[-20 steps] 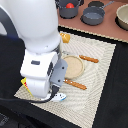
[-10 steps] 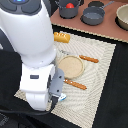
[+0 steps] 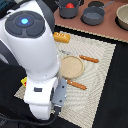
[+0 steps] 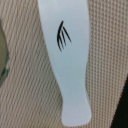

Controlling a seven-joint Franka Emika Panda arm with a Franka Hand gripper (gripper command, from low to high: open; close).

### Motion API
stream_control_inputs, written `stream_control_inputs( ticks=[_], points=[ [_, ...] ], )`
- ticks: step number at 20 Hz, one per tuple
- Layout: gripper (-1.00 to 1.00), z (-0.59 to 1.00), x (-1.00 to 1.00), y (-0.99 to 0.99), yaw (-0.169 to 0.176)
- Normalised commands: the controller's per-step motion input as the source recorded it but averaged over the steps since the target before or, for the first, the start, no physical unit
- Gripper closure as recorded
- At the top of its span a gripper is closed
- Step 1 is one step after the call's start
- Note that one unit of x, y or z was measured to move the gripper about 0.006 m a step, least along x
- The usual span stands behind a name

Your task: Interact with the objects in diverse but meaningful ways.

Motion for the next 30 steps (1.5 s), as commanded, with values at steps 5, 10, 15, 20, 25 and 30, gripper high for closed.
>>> stream_control_inputs(
  ticks=[5, 10, 15, 20, 25, 30],
  points=[
    [-1.00, -0.04, 0.04, -0.06, 0.015],
    [1.00, -0.02, 0.06, -0.05, 0.013],
    [1.00, -0.05, 0.06, -0.07, 0.011],
    [1.00, 0.04, 0.07, -0.04, 0.005],
    [1.00, 0.93, 0.16, 0.37, 0.000],
    [1.00, 0.92, -0.11, 0.74, 0.000]
  ],
)
